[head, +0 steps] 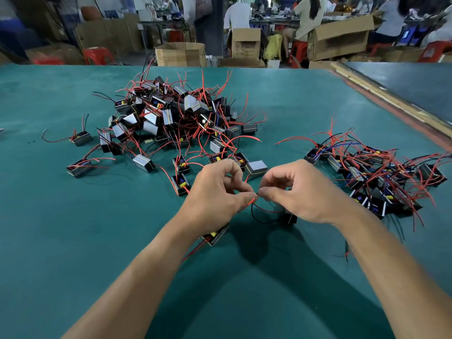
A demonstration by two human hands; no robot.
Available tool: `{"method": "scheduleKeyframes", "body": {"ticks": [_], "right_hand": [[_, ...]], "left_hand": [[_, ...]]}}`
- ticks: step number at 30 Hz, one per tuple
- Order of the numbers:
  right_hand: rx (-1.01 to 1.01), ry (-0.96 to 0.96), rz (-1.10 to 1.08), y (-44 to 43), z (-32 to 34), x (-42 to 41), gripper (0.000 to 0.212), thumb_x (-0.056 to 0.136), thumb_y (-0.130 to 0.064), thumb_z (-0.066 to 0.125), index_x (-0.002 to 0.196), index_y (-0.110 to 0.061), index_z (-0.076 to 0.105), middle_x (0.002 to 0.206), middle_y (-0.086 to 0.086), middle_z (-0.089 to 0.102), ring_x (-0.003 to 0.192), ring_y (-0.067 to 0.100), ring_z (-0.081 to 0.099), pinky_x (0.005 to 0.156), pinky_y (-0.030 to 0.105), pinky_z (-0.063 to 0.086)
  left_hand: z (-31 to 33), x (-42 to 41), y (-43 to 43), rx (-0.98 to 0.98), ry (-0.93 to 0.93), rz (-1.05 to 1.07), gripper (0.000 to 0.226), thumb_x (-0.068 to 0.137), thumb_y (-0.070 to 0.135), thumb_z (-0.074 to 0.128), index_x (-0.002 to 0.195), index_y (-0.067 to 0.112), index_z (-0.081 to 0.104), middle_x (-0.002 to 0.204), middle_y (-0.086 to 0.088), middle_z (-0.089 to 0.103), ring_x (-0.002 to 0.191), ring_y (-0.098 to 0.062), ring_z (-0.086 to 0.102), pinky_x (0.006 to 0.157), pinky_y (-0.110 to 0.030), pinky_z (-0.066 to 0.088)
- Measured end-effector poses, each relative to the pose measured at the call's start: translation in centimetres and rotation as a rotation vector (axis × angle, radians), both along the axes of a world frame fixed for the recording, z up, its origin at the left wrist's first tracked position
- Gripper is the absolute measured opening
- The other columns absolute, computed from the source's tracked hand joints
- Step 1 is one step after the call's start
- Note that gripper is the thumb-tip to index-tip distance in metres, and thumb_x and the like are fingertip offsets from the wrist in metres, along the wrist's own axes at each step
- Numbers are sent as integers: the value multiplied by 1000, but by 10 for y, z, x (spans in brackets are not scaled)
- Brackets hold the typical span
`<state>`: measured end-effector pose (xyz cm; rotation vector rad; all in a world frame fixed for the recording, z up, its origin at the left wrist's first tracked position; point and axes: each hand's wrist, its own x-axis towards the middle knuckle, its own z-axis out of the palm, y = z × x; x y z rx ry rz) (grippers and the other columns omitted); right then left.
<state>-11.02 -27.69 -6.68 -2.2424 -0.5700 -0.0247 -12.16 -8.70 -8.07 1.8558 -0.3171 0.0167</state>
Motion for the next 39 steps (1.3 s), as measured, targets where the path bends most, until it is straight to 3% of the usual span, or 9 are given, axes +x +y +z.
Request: {"method": "scheduleKeyframes", "body": {"ticks": [3, 7, 13, 16, 20, 23, 29, 34, 39], "right_hand": [[-86, 41, 12, 1, -1, -1, 24, 91, -20, 68, 68, -26, 63, 63, 0, 64, 57, 16, 52, 63, 40, 50], [-143, 130, 15, 0, 0, -1, 25, 93, -22, 65, 69, -25, 61, 53, -17, 56, 49, 1, 45, 53, 17, 38], [-3, 177, 46, -3, 0, -1, 24, 95, -14, 59, 72, -15, 57, 54, -7, 51, 52, 9, 41, 54, 28, 37], [56, 182, 48, -2, 2, 0, 28, 94, -20, 61, 68, -12, 59, 54, -4, 51, 49, 9, 41, 50, 22, 35], [158, 180, -100, 0, -4, 6, 35, 98, -21, 56, 66, -12, 65, 52, -3, 59, 43, 6, 48, 45, 21, 39], [143, 153, -152, 1, -9, 9, 20, 94, -11, 61, 77, -16, 70, 62, -8, 68, 47, 4, 54, 47, 19, 43], [-65, 112, -33, 1, -15, 8, 11, 90, -23, 72, 85, -33, 70, 81, -15, 72, 62, -5, 60, 64, 13, 45], [-198, 115, -2, 2, -16, 5, 20, 85, -26, 72, 103, -34, 71, 88, -18, 74, 54, -6, 54, 55, 9, 38], [-171, 53, -45, -2, -17, 8, 18, 87, -22, 67, 100, -35, 71, 79, -15, 67, 52, 0, 51, 54, 12, 35]], "left_hand": [[-1, -2, -1, 60, -33, -16, 44, 75, -1, 78, 72, 19, 39, 70, 2, 74, 47, -10, 38, 46, -17, 34], [0, -4, -2, 126, -89, -39, 45, 74, 3, 80, 70, 23, 41, 73, 2, 74, 44, -6, 37, 45, -16, 34], [3, -2, 0, 123, -125, 21, 19, 82, 18, 76, 73, 14, 60, 61, 7, 64, 49, -11, 48, 49, -24, 40], [11, 0, 4, 11, -55, 25, 26, 85, 26, 72, 70, 8, 63, 58, 0, 57, 55, -13, 46, 56, -29, 40], [19, -2, 13, -37, 27, -152, 36, 71, 45, 68, 70, 10, 65, 60, -1, 61, 56, -14, 49, 56, -29, 42], [18, -4, 14, 42, 13, -256, 20, 71, 29, 77, 70, 11, 68, 62, 1, 63, 56, -11, 52, 55, -26, 43], [12, 0, 16, 197, -12, -231, 7, 74, 16, 77, 70, 17, 71, 64, -4, 69, 58, -18, 57, 60, -48, 51], [7, 3, 14, 232, -13, -152, 20, 71, 20, 85, 78, 22, 67, 64, 3, 69, 55, -12, 57, 56, -34, 49], [0, 5, 11, 268, -37, -79, 16, 78, 20, 80, 71, 23, 65, 53, 9, 61, 46, -7, 47, 50, -23, 40]]}}
